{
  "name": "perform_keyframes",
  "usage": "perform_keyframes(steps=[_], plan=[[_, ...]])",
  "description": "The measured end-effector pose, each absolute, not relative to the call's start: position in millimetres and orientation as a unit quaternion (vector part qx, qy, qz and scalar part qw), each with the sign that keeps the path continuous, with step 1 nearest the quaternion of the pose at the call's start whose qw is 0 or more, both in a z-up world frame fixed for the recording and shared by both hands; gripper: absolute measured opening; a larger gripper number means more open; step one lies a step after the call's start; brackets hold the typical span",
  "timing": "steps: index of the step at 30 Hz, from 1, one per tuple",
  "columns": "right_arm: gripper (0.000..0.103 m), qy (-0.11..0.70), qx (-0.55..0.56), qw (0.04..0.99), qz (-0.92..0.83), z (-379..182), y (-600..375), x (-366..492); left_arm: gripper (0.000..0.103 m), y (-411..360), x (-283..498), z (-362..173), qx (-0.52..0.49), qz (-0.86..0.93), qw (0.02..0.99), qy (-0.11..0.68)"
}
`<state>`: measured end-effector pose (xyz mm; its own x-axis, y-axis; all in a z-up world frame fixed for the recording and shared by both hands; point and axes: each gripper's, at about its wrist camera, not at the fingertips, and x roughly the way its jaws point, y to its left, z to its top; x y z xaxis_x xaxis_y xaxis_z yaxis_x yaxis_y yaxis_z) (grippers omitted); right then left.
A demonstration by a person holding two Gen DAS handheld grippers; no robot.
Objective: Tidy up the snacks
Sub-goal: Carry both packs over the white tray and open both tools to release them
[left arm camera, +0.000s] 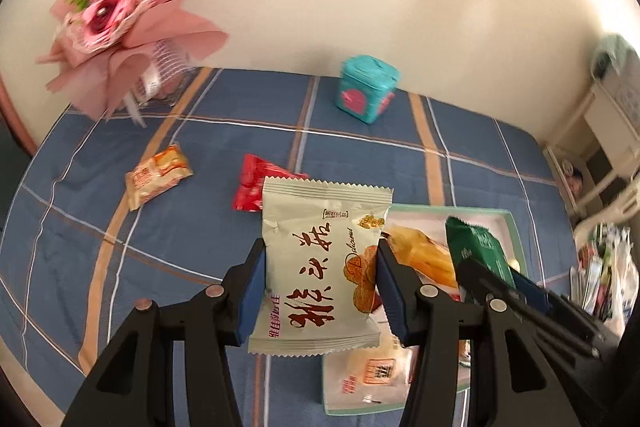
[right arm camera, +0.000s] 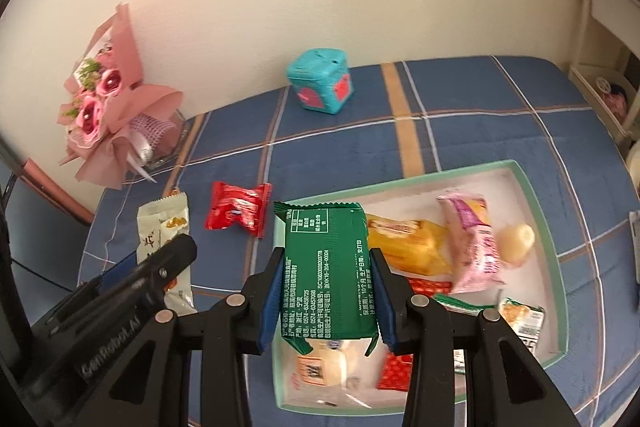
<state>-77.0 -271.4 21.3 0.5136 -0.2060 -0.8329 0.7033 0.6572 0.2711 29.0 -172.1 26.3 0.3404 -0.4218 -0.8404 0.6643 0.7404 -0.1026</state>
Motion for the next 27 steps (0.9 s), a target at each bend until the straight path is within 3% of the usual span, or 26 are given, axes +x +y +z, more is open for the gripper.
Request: perform_keyframes(steps=[12, 27], plan=[[0.043, 0.416, 0.341, 0.765, -0.354, -5, -329, -135, 0.053, -221, -20, 7, 0.199, -0.388, 0.769, 0.467], [0.043, 0.431, 0.364, 0.75, -0.345, -28, -334, -135, 0.054, -247, -48, -22, 0.243, -0.408, 0.736, 0.483]])
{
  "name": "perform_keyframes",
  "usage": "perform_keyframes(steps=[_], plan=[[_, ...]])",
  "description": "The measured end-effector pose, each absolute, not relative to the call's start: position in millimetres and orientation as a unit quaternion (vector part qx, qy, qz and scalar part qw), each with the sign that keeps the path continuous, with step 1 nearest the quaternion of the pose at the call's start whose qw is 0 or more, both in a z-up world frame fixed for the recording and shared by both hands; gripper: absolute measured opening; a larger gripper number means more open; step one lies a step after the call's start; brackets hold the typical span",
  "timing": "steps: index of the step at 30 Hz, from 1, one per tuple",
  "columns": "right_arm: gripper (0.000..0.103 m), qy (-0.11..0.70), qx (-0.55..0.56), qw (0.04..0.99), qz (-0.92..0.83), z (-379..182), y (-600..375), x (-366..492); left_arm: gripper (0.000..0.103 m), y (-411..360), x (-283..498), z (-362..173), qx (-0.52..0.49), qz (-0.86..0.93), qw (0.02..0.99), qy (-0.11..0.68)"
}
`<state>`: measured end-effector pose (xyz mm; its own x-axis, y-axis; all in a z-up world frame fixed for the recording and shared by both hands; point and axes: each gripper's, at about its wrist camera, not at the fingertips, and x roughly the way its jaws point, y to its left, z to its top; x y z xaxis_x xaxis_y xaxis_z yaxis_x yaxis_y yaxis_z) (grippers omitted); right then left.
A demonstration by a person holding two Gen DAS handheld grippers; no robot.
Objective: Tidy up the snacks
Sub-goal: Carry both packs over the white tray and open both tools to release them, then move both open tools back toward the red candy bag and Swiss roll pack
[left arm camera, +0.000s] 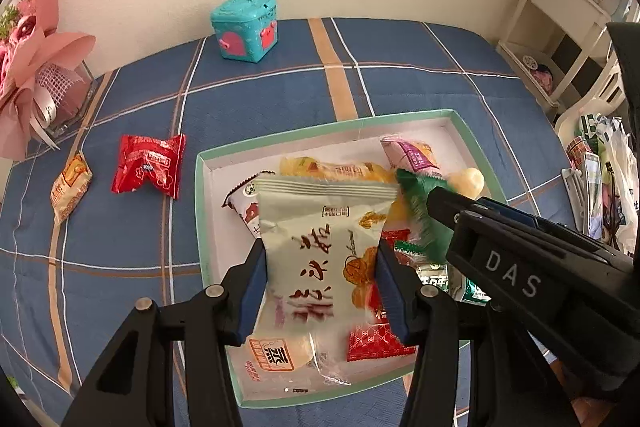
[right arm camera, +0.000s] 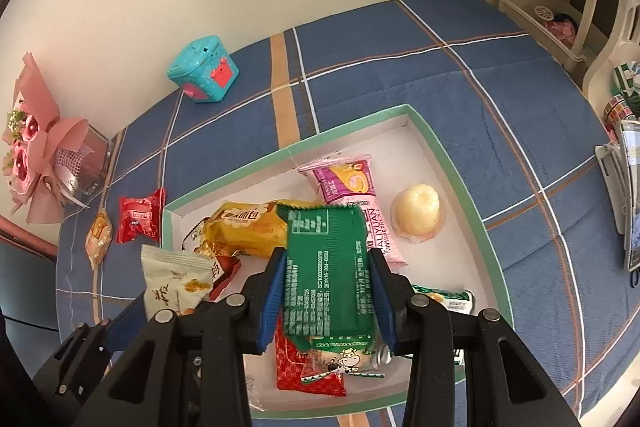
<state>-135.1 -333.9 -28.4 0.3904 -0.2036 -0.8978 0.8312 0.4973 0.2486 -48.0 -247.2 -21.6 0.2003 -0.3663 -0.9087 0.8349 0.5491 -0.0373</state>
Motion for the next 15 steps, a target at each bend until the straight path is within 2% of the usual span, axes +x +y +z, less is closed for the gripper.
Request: perform_keyframes(steps=[6, 11, 15], plan=[[0.043, 0.431, 0.361, 0.755, -0.34, -28.1, -331.9, -131.3, 0.054, -247.0, -44.5, -22.2, 0.235, -0.406, 0.733, 0.494], [0.043, 0.429, 0.36, 0.755, -0.34, -27.4, -330.8, -130.7, 0.062, -246.2, -42.6, -16.6, 0.226, -0.409, 0.732, 0.496], [0.043, 0.428, 0.361, 0.754, -0.342, -28.0, -331.8, -131.1, 0.063, -243.6, -37.6, -14.1, 0.219, -0.406, 0.735, 0.497]])
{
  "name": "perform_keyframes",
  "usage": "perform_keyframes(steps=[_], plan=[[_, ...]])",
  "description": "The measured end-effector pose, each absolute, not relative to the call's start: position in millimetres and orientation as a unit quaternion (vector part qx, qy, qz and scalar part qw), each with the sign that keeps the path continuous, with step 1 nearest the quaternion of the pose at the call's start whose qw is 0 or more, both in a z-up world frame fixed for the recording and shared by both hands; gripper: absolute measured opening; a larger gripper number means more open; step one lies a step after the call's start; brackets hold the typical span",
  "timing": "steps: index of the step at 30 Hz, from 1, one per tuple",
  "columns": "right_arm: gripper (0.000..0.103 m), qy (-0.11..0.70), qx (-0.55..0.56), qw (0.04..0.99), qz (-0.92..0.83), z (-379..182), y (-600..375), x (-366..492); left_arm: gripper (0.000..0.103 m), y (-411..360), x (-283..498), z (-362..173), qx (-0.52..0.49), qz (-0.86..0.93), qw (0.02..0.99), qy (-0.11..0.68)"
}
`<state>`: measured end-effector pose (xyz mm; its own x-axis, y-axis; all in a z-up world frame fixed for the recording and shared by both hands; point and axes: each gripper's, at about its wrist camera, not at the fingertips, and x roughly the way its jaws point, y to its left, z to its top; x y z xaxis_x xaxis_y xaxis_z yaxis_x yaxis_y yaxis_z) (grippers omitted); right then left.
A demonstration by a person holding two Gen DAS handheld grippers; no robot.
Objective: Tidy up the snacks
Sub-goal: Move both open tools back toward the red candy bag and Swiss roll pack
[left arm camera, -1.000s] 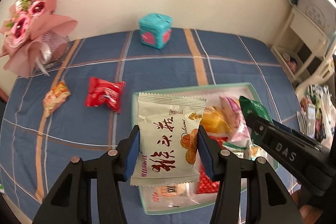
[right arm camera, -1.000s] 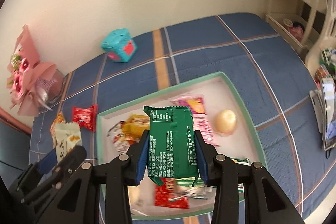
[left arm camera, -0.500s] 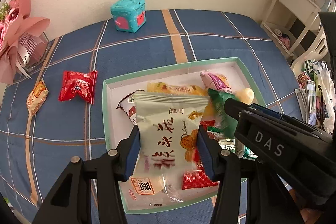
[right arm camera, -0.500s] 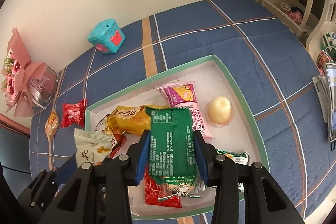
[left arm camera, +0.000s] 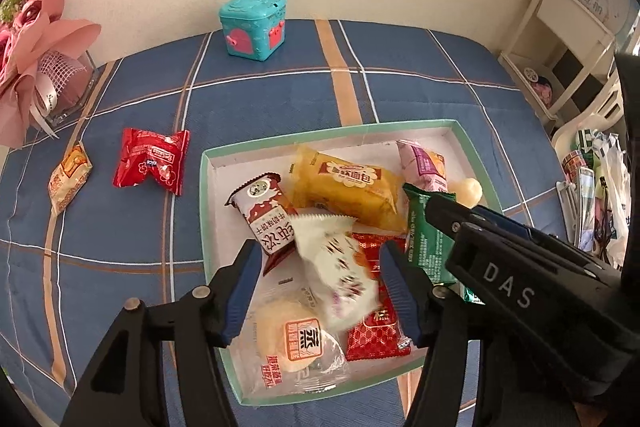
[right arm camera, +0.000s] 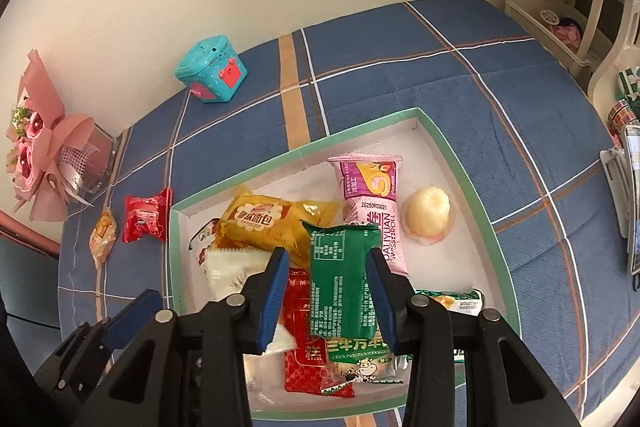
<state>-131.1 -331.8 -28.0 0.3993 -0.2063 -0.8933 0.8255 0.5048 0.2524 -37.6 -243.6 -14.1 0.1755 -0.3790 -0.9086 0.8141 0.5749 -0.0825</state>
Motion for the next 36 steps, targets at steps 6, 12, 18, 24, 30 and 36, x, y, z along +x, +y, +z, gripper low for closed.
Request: perform_keyframes(steps=[6, 12, 18, 24, 30, 36], plan=[[0.043, 0.431, 0.363, 0.752, -0.343, -30, -332, -130, 0.063, -230, -12, -23, 0.191, -0.378, 0.739, 0.524], [0.043, 0.439, 0.348, 0.754, -0.343, -32, -328, -124, 0.063, -199, 31, -25, 0.136, -0.322, 0.764, 0.543], [0.043, 0.445, 0.324, 0.764, -0.335, -28, -314, -107, 0.063, -170, 64, -26, 0.097, -0.272, 0.784, 0.549], [0.046, 0.453, 0.293, 0.777, -0.323, -23, -296, -86, 0.077, -145, 85, -31, 0.076, -0.228, 0.797, 0.554], [0.07, 0.46, 0.269, 0.787, -0.31, -22, -278, -64, 0.084, -134, 94, -32, 0.08, -0.204, 0.808, 0.547], [0.088, 0.458, 0.242, 0.8, -0.302, -22, -260, -45, 0.094, -124, 104, -28, 0.077, -0.19, 0.823, 0.53]])
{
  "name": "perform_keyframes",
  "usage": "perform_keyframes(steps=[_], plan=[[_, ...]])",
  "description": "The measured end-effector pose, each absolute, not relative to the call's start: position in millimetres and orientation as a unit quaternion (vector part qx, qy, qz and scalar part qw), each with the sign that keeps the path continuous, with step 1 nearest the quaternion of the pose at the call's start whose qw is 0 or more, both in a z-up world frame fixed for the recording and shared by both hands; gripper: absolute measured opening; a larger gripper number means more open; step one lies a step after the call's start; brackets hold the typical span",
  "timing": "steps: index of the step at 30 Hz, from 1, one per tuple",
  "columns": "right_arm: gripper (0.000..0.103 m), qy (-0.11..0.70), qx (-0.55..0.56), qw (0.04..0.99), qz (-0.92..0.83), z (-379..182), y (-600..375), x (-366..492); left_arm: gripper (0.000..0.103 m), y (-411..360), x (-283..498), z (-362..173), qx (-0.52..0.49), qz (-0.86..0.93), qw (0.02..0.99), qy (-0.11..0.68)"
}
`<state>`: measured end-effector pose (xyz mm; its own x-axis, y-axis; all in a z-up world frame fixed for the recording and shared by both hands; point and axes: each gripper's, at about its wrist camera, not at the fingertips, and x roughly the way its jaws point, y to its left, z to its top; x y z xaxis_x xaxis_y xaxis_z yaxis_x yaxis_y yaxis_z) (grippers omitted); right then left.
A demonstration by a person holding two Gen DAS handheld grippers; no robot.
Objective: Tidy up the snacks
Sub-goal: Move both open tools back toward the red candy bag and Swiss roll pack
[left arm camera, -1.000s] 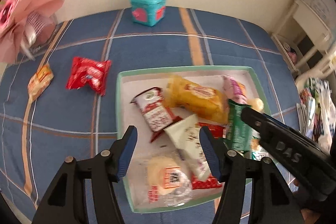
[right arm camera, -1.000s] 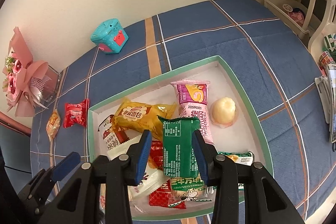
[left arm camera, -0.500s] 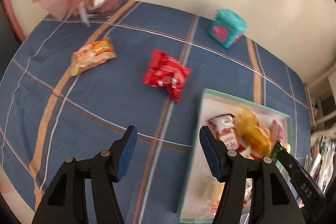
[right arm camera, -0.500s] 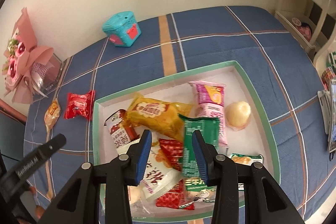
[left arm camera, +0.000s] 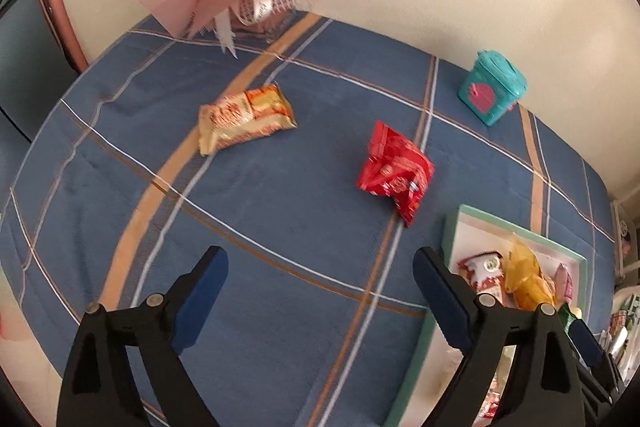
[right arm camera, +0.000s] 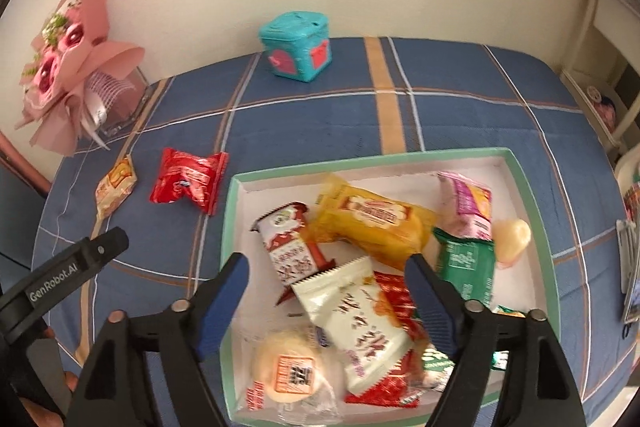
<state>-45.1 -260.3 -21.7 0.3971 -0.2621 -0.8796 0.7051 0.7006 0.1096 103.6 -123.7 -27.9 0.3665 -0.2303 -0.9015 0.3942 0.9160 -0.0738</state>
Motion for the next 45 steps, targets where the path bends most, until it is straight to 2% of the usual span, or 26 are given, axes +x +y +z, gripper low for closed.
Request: perform_keyframes(steps=[7, 24, 45], plan=[[0.103, 0.446, 0.233, 0.813, -0.292, -21, -246, -25, 0.094, -109, 122, -25, 0.08, -0.17, 0.835, 0.517], [0.103, 0.419, 0.214, 0.843, -0.26, -30, -218, 21, 0.094, -78, 169, -14, 0.064, -0.153, 0.868, 0.468], [0.103, 0.418, 0.212, 0.853, -0.229, -56, -225, 82, 0.094, -90, 218, -58, 0.093, -0.183, 0.852, 0.481]])
